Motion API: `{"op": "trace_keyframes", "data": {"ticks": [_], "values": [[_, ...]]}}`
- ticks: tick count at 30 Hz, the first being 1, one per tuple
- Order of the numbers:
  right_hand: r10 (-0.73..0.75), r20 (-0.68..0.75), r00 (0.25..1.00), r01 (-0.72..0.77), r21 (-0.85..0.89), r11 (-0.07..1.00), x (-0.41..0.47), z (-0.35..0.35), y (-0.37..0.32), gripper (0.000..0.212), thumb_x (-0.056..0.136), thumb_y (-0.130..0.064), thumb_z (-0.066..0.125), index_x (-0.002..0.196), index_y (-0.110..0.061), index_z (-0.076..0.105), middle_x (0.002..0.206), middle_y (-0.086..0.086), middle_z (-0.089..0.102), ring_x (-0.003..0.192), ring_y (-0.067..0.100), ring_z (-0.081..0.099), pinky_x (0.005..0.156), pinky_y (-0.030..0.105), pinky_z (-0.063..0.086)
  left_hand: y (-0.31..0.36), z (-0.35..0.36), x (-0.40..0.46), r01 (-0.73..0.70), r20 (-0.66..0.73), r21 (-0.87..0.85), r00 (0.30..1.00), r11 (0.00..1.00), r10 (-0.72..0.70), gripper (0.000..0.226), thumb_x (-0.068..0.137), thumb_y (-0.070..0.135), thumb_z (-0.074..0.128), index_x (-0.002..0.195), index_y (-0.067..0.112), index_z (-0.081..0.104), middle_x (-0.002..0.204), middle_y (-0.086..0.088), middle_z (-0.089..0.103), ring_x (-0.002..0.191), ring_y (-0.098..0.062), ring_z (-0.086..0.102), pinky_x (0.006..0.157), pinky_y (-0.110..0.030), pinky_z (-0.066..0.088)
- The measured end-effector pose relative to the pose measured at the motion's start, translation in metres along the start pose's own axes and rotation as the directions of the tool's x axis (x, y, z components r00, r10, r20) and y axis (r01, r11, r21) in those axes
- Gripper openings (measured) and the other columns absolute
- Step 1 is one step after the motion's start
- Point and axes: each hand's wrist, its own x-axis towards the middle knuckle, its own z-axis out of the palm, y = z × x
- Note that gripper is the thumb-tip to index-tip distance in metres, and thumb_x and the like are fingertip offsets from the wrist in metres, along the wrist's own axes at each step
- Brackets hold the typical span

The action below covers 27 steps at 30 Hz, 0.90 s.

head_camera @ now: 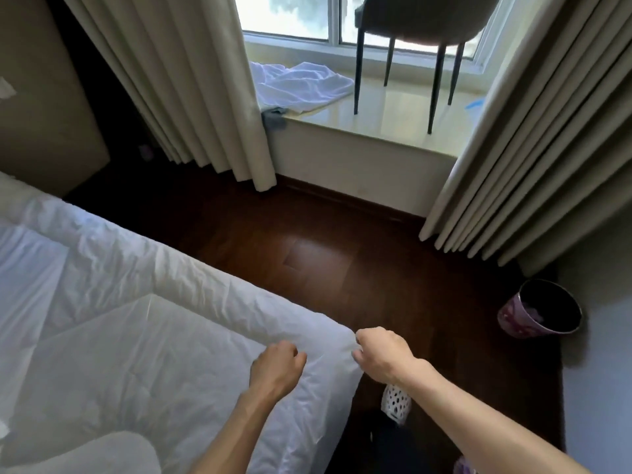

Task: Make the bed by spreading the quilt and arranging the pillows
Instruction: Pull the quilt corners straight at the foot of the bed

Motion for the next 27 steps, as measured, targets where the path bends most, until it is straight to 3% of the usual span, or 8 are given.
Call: {"op": "trace_keyframes", "data": {"ticks": [4,8,14,17,21,27], "values": [[-0.122,-0.022,0.992,0.121,-0.053,0.991,0.080,-0.071,0.034,0.027,0.099,-0.030,0.045,0.075,-0.017,0.045,0.097,0.009,0.066,0.089,0.032,0.063,0.068,0.035,0.041,0.061,-0.018,0.078,0.033,-0.136,-0.082,0.990,0.996,-0.044,0.034,0.097,0.042,0.041,0.080,0.022,0.064,0.077,0.005,0.066,0.070,-0.011,0.062,0.073,-0.034,0.058],[-0.202,-0.008,0.979,0.200,-0.125,0.972,0.124,-0.119,0.062,0.033,0.099,-0.031,0.045,0.070,-0.018,0.038,0.106,0.012,0.068,0.098,0.036,0.064,0.071,0.035,0.040,0.108,-0.028,0.120,0.092,-0.105,-0.112,0.989,0.989,-0.104,0.028,0.099,0.041,0.045,0.093,0.024,0.066,0.088,0.006,0.069,0.076,-0.010,0.062,0.071,-0.028,0.054],[-0.282,-0.009,0.959,0.277,-0.159,0.948,0.208,-0.183,0.084,0.024,0.099,-0.032,0.045,0.084,-0.014,0.049,0.104,0.009,0.068,0.099,0.032,0.064,0.071,0.034,0.041,0.149,-0.060,0.194,0.159,-0.087,-0.150,0.981,0.976,-0.174,0.032,0.099,0.039,0.043,0.077,0.021,0.059,0.070,0.006,0.061,0.067,-0.011,0.062,0.069,-0.029,0.057],[-0.335,-0.006,0.942,0.328,-0.182,0.927,0.258,-0.204,0.086,0.024,0.100,-0.033,0.045,0.084,-0.015,0.048,0.092,0.002,0.059,0.098,0.027,0.063,0.070,0.032,0.041,0.162,-0.074,0.233,0.219,-0.065,-0.168,0.970,0.961,-0.233,0.032,0.099,0.038,0.043,0.077,0.020,0.058,0.072,0.006,0.062,0.068,-0.011,0.060,0.064,-0.027,0.051],[-0.425,-0.010,0.905,0.411,-0.240,0.880,0.324,-0.237,0.075,0.021,0.100,-0.035,0.045,0.086,-0.019,0.045,0.089,-0.005,0.050,0.100,0.022,0.063,0.070,0.030,0.040,0.165,-0.094,0.298,0.296,-0.043,-0.231,0.949,0.927,-0.313,0.034,0.093,0.040,0.041,0.085,0.015,0.064,0.088,-0.003,0.070,0.085,-0.025,0.067,0.081,-0.040,0.055],[-0.526,0.060,0.848,0.518,-0.304,0.800,0.412,-0.287,0.024,0.021,0.099,-0.037,0.043,0.086,-0.021,0.046,0.088,-0.007,0.049,0.099,0.020,0.065,0.071,0.030,0.042,0.164,-0.147,0.377,0.368,-0.016,-0.278,0.922,0.887,-0.387,0.036,0.092,0.039,0.043,0.098,0.013,0.067,0.107,-0.011,0.071,0.103,-0.035,0.064,0.085,-0.040,0.048]]}}
